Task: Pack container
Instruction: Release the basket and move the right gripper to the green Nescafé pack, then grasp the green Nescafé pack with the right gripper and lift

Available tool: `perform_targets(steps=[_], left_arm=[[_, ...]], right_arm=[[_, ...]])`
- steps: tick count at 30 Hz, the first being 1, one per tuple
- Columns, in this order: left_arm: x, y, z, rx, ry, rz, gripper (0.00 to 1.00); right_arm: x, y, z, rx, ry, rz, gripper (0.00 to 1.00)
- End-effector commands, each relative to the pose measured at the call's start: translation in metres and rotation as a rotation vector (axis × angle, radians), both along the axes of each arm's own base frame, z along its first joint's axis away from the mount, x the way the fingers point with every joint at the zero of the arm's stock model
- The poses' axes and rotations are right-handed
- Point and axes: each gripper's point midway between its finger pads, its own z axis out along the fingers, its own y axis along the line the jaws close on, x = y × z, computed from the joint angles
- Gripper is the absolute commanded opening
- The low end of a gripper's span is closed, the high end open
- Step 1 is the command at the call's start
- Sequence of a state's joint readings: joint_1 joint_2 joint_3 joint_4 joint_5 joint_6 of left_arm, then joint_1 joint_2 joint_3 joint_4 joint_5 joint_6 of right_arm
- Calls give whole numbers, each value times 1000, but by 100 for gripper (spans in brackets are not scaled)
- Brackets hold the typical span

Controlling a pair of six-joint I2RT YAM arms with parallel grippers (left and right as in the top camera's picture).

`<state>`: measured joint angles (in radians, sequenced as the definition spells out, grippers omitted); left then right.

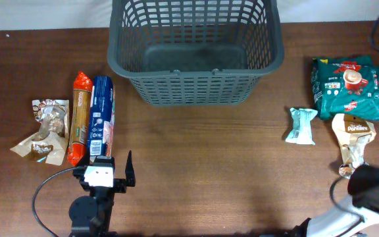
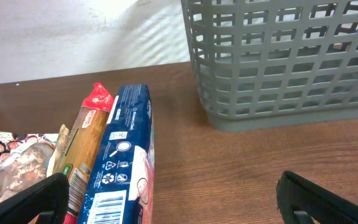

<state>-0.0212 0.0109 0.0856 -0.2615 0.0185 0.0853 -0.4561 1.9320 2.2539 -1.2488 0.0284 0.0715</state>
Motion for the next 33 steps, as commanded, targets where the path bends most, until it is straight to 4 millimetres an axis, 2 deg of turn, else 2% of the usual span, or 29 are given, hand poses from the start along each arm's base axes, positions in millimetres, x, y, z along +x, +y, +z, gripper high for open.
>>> perform_targets(steps=[1,7,12,20,28,30,33], left_arm=[[0,1,-1,-1,-1,5,99],[0,1,-1,-1,-1,5,99],[0,1,-1,-1,-1,5,99],[0,1,-1,-1,-1,5,99],[0,1,-1,-1,-1,5,99],[0,1,-1,-1,-1,5,99],[0,1,-1,-1,-1,5,99]], right_arm=[[19,-1,-47,-16,94,132,80],[47,20,-121,42,227,257,80],[64,14,-171,-98,364,166,82],[73,10,-234,-147,457,66,83],[70,9,-281,-111,511,15,82],[68,12,-293,-92,530,19,71],[60,17,-312,-48,563,-6,42]])
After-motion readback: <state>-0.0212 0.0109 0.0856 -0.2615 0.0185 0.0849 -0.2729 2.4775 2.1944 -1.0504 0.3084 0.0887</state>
